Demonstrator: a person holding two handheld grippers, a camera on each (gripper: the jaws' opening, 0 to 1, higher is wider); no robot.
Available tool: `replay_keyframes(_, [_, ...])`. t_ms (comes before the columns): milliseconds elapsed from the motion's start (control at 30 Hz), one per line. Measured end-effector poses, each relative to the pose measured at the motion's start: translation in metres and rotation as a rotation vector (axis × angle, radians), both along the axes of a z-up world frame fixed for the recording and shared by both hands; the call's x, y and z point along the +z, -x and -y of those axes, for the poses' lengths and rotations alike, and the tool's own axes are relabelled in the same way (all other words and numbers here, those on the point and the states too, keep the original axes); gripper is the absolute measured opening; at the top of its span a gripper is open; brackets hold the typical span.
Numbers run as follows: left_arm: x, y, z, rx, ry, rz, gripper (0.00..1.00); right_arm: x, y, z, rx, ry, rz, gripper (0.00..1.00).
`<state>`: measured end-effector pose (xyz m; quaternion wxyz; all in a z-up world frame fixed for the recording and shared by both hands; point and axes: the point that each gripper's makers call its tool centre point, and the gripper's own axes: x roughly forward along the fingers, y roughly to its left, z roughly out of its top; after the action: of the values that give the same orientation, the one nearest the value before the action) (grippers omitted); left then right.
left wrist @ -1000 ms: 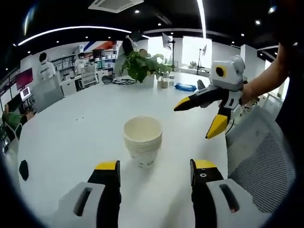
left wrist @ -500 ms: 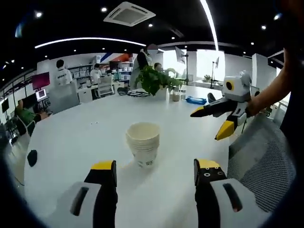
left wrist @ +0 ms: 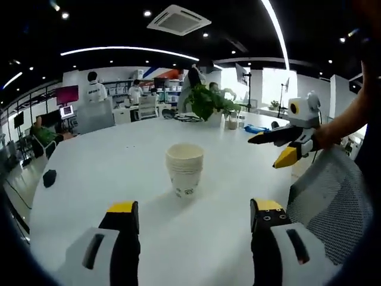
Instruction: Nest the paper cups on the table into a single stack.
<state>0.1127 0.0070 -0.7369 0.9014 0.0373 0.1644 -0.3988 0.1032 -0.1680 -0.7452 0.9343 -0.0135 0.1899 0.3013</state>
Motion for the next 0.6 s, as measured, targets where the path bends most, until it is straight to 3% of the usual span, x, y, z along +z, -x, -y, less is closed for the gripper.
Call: replay_keyframes(600, [-0.0048,0.0056,-0.0063,0.069,0.027,-0.009,0.75,-0.0065,0.0031,-0.0033,0.03,0.031,-0.01,0.96])
